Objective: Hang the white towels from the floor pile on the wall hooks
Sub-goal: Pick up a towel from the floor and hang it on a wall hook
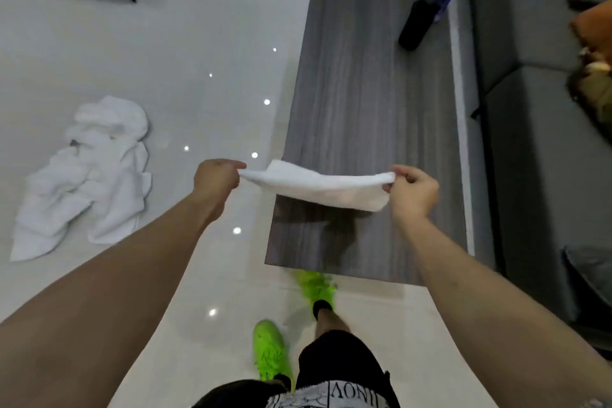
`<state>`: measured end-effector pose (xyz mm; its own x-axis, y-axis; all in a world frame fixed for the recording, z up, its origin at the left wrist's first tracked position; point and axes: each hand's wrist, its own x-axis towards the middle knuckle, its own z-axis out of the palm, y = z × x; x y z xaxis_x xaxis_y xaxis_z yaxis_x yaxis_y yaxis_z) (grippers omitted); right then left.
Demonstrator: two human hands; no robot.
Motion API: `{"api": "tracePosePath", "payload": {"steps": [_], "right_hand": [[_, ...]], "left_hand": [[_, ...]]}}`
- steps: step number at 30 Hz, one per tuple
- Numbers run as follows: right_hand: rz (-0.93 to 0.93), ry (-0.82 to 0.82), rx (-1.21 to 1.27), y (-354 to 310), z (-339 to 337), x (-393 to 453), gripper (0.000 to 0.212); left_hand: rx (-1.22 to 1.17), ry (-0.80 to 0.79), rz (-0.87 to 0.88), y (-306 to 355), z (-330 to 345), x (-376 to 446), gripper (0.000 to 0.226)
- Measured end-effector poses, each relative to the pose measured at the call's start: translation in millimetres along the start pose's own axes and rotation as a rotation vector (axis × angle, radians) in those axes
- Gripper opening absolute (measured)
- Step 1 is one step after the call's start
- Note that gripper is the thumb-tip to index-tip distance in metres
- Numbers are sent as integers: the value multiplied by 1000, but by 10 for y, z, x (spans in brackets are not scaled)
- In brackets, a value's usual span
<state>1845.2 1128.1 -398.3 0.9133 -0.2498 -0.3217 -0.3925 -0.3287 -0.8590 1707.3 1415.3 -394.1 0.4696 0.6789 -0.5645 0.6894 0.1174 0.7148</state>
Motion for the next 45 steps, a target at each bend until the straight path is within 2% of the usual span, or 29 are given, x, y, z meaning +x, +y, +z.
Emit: {"api": "tracePosePath", "payload": {"steps": [4,9,11,13,18,21,24,27,29,30,32,34,36,40,45], "right_hand": [[-183,-210,-56,-1188,237,-163,41],[-639,-421,-257,-2364,793,-567,23],[-814,-478,-300,-2724,1112,-783,14],[-958,-533,-300,-3014,1446,-1082,20],[-1179,-732,-234,-3351,2170,-2224,21],[-1403,-842,-194,-3364,2493,-3098,17],[-1548,-1031,-175,-3317,2668,-4102,18],[-1604,-1185,-154,-3211,2753,-5180,16],[-1612,-1280,-141,-3076,2773,-5938,3],[-1609,-1332,-131,-2982,2770,-6331,10],[-1638,-1430,-135,-2781,2733,-7126,27],[-1730,-1478,-164,-2561,2664,-7898,29],[-1804,-1509,-180,-2351,2558,-8633,24],[-1918,-1645,-173,-1898,2287,-9999,25],[-2034,-1833,-61,-1283,1931,-11491,20]], "left_hand": [[36,125,173,809,-713,-381,33],[49,509,346,1355,-1734,-710,37],[65,647,338,1400,-2181,-834,39],[86,782,305,1335,-2639,-978,36],[206,1107,194,854,-3599,-1563,24],[336,1256,232,364,-4113,-2037,16],[511,1326,234,-196,-4586,-2606,21],[555,1404,91,-765,-5073,-3284,23],[583,1434,-28,-1160,-5435,-3768,15],[593,1440,-88,-1359,-5610,-4020,13],[594,1437,-171,-1766,-5948,-4514,31],[615,1428,-245,-2206,-6241,-5010,43],[675,1429,-333,-2640,-6489,-5501,36],[610,1521,-494,-3341,-6796,-6423,27],[504,1657,-629,-4133,-7044,-7375,33]]}}
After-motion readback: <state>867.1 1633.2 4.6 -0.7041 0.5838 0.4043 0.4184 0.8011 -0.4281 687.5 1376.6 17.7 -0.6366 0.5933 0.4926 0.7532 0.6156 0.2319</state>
